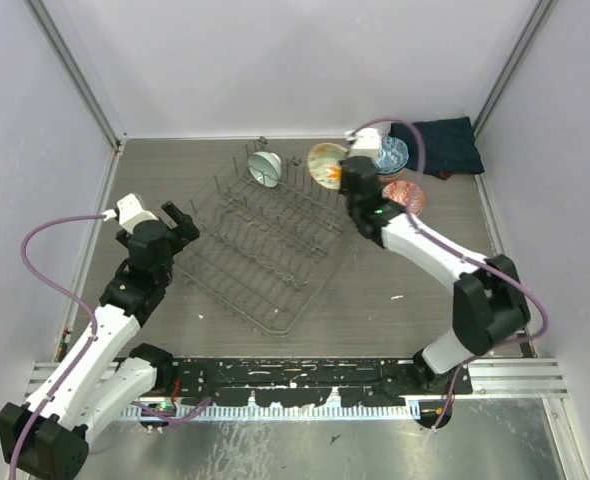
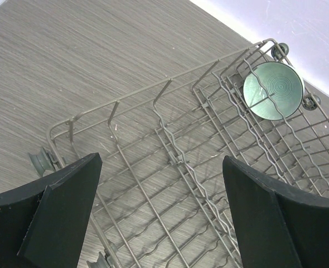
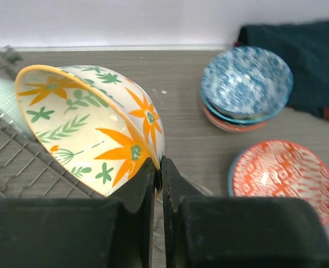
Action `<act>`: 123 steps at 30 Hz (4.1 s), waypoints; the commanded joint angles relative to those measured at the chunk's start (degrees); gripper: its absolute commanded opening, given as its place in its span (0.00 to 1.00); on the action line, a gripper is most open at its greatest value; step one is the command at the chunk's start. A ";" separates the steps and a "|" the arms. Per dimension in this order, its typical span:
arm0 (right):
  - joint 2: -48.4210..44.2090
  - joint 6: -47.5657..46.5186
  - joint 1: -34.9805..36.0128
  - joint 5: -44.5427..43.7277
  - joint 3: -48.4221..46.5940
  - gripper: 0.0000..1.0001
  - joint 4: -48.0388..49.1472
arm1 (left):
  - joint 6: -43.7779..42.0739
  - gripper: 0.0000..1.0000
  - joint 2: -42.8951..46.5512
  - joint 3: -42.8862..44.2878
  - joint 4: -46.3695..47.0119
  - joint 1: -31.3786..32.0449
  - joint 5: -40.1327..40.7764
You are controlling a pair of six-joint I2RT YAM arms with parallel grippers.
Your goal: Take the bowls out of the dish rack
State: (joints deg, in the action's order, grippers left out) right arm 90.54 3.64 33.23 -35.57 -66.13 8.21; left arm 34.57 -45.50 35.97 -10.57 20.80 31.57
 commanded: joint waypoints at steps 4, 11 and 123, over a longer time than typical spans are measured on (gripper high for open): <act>-15.83 26.41 -18.74 18.46 9.83 0.01 -4.73 | 0.02 0.98 0.80 0.04 1.60 0.14 -0.11; -25.70 30.31 -26.90 21.72 13.95 0.01 -12.56 | 0.15 0.98 1.20 -0.27 1.78 0.13 -0.03; -21.27 25.16 -34.44 44.40 15.33 0.39 -8.79 | -0.38 0.98 -0.73 -0.66 3.36 0.12 -0.28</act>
State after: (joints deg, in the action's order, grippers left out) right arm 72.07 35.38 -6.68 7.20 -49.06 -3.92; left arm 34.57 -46.26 35.94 -9.23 20.80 30.72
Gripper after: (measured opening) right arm 0.379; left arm 0.978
